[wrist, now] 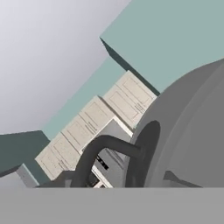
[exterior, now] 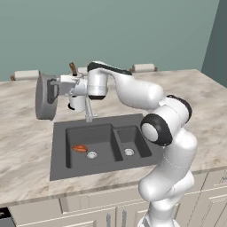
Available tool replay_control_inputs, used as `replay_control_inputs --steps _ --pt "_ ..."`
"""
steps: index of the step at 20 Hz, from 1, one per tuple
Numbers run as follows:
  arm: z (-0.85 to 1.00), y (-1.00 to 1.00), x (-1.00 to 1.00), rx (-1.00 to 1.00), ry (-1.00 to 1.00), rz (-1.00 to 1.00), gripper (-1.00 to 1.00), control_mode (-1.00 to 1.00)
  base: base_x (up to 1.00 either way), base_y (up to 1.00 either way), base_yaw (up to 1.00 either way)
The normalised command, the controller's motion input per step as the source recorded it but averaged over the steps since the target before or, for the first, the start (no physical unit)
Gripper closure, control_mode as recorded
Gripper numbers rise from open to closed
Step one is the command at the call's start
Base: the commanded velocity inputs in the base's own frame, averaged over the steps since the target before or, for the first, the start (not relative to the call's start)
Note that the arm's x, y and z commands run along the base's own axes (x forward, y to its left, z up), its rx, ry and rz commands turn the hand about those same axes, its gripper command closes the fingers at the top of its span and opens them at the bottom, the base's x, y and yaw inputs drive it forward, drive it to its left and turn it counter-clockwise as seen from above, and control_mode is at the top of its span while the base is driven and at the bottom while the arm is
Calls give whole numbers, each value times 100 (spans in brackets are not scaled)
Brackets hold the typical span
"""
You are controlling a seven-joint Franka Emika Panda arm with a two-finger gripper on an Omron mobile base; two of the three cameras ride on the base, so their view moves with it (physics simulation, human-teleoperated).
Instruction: Dump the sweet potato from the pot into the sink. Then turn on the water and wash the sweet potato. Then turn off the water and put the sweet potato back in the pot.
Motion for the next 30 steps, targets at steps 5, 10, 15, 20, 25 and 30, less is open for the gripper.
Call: replay_control_inputs --steps 5,10,15,20,25,30 --pt "38 -7 -22 -23 -1 -11 100 -100 0 0 0" --pt "33 -25 -10 -27 0 -9 100 -100 0 0 0" --pt "33 -45 -21 -27 0 -8 100 -100 0 0 0" --pt "20 -60 -16 -30 3 -11 100 -100 0 0 0" --pt "5 -73 -3 -38 9 -18 100 -100 0 0 0" --pt "0 -79 2 -40 14 -19 100 -100 0 0 0"
